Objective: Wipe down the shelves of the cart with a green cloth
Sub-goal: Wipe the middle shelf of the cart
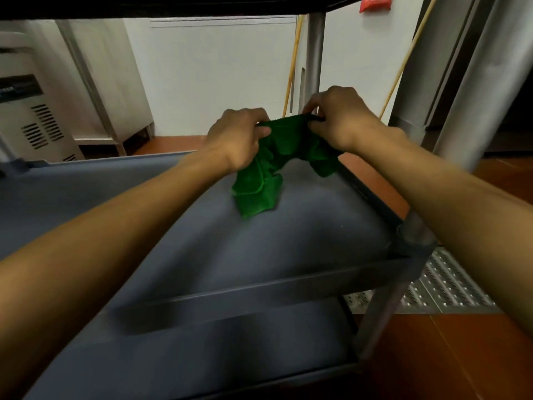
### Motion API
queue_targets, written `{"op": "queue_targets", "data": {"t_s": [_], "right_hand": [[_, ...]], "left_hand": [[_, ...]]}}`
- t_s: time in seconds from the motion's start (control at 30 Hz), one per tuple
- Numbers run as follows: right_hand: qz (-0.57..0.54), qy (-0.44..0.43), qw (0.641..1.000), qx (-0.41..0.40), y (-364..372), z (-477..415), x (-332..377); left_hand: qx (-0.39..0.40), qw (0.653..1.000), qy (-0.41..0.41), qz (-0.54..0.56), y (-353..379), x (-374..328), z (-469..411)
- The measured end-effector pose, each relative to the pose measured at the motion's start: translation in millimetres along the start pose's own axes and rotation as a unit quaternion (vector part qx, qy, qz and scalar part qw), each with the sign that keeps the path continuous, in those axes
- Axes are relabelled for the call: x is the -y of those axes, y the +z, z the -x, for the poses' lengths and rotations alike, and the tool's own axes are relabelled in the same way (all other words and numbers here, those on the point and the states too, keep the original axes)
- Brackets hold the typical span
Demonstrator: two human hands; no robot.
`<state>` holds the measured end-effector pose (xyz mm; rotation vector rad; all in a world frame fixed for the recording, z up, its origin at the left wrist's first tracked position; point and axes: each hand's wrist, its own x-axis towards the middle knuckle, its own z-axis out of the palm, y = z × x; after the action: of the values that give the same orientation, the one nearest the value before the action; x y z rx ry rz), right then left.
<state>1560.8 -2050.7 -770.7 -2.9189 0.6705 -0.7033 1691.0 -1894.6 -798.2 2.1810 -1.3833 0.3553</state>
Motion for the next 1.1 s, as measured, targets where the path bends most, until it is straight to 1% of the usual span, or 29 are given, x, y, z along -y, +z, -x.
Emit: {"op": "queue_targets", "data": {"t_s": [0.03, 0.1, 0.17, 0.23, 0.3, 0.4, 0.5, 0.67, 0.8, 0.93, 1.03, 1.1], "right_hand": [[0.023, 0.016, 0.999, 0.019, 5.8, -0.7, -1.9], [0.105, 0.029, 0.990, 0.086, 22.8, 5.3, -7.1], [0.175, 0.011, 0.971, 0.161, 43.8, 18.3, -14.7], [0.196, 0.006, 0.952, 0.236, 59.3, 31.0, -21.4], [0.184, 0.017, 0.940, 0.288, 61.7, 40.1, -21.0], [0.151, 0.033, 0.938, 0.309, 50.9, 44.8, -13.2], [0.123, 0.027, 0.938, 0.323, 39.4, 50.8, -9.2], [0.060, 0.026, 0.926, 0.371, 19.9, 71.6, -3.6], [-0.045, 0.028, 0.913, 0.404, 13.4, 84.0, 3.7], [-0.129, 0.029, 0.907, 0.399, 9.9, 96.4, 10.0], [-0.139, 0.002, 0.904, 0.405, 7.1, 106.6, 19.8], [-0.137, 0.002, 0.903, 0.406, 5.8, 111.5, 29.3]], "left_hand": [[0.011, 1.000, -0.001, -0.010, 6.1, -3.1, -3.4], [0.056, 0.997, 0.008, -0.049, 23.7, -10.2, -3.1], [0.131, 0.989, 0.036, -0.063, 46.8, -15.6, 4.4], [0.207, 0.974, 0.062, -0.061, 66.8, -18.7, 14.2], [0.244, 0.964, 0.079, -0.072, 76.0, -22.1, 22.9], [0.249, 0.964, 0.084, -0.051, 72.0, -19.9, 30.8], [0.257, 0.962, 0.087, -0.017, 61.8, -11.8, 41.3], [0.274, 0.955, 0.109, 0.040, 41.3, -9.0, 71.2], [0.274, 0.952, 0.119, 0.065, 21.4, -5.3, 92.3], [0.252, 0.955, 0.139, 0.071, -1.8, 0.4, 114.0], [0.237, 0.958, 0.140, 0.077, -16.6, 4.3, 130.5], [0.226, 0.961, 0.139, 0.081, -25.4, 5.8, 139.2]]}}
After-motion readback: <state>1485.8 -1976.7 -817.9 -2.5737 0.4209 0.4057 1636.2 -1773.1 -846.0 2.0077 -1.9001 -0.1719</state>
